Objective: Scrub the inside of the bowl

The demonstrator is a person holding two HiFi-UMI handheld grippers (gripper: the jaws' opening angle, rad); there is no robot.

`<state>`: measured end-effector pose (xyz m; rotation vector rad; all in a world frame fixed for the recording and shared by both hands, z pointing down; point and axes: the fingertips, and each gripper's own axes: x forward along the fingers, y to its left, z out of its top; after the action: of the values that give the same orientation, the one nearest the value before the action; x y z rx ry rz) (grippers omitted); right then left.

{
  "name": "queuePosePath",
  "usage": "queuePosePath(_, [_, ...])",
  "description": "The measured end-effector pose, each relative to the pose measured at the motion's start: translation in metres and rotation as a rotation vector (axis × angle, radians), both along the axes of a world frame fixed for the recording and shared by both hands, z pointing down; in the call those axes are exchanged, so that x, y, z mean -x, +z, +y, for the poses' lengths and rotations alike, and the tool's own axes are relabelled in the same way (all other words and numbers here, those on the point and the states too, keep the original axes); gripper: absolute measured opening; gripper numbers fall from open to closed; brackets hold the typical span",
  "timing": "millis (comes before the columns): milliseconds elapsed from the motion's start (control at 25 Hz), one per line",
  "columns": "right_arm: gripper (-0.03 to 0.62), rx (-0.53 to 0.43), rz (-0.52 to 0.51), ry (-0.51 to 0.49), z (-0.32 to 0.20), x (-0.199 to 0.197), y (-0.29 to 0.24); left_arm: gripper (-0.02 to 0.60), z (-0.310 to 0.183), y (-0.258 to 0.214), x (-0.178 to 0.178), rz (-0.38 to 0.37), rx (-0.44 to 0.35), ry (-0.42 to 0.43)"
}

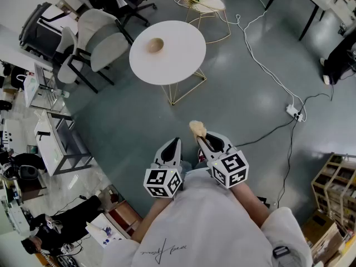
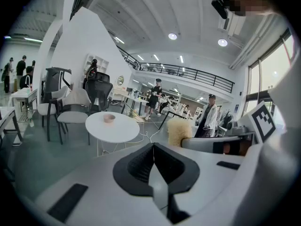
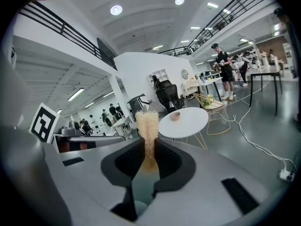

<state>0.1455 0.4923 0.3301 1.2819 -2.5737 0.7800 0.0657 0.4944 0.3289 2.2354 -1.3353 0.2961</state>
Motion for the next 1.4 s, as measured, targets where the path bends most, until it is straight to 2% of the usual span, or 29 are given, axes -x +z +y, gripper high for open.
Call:
queuePosePath(360, [0.080,-0.028,0.005,-0.018,-0.005,0.003,0.000,0.006,-0.003,0.006,0.004,0.002,-0.020,-0.009])
queuePosePath(640, [0.081,-0.065,-0.079,-0.052,-0.007,0.006,-0.017,0.006,-0.003,0.000,0.006,0.004,-0.041,-0.032])
queuePosePath(800, [0.081,-0.090,-0.061,-0.064,-0.009,0.007,-0.022,0.006,-0.005,-0.005,0.007,-0.007,-0.046,-0.051])
queuePosePath(1000, [0.081,-0.074,-0.041,-0.100,-0.009,0.007,-0.009,0.006,0.004,0.002,-0.009,-0.017,-0.055,0.007])
queuePosePath(1200, [0.083,-0.042,-0.034,-0.141,-0.015,0.020,-0.002,0.006,0.000,0.002,-0.005,-0.046,-0.043,0.001])
queuePosePath(1400, [0.083,-0.019,-0.009,-0.161,-0.031,0.029,0.004,0.006,-0.012,0.006,-0.007,-0.036,-0.025,0.047])
